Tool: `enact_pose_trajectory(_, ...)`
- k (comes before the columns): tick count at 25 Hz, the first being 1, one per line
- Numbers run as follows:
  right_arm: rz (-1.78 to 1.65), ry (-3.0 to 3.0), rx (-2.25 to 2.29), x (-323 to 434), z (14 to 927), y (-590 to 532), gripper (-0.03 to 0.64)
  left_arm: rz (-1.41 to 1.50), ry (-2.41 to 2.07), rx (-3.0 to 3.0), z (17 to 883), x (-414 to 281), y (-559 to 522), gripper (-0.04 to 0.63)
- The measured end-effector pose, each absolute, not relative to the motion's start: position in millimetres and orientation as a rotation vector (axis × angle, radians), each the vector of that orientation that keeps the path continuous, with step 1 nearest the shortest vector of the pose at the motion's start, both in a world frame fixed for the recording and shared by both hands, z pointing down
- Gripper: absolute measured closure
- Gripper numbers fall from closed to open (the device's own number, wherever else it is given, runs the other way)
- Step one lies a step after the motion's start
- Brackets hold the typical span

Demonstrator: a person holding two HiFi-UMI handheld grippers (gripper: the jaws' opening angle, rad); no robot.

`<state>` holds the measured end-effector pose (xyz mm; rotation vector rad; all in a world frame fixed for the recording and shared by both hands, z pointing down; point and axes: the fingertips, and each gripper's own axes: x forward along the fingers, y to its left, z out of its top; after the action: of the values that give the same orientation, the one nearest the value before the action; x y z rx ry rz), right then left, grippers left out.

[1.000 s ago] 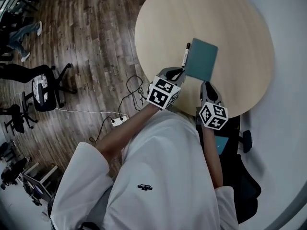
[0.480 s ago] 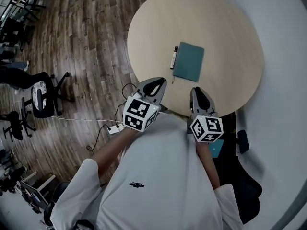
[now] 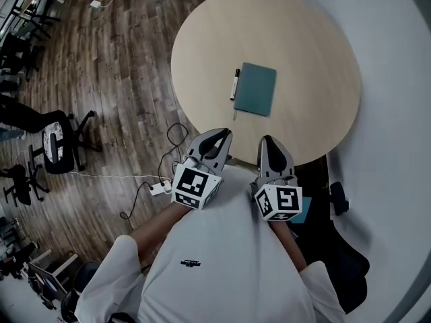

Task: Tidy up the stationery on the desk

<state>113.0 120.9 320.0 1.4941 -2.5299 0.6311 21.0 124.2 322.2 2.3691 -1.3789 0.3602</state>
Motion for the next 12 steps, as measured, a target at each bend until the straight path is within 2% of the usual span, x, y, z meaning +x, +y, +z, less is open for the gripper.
enact_pose_trajectory(12,0.608,-2.466,1.507,135,340,132,0.578,0.369,-1.462,2.419,321,41,133,0.571)
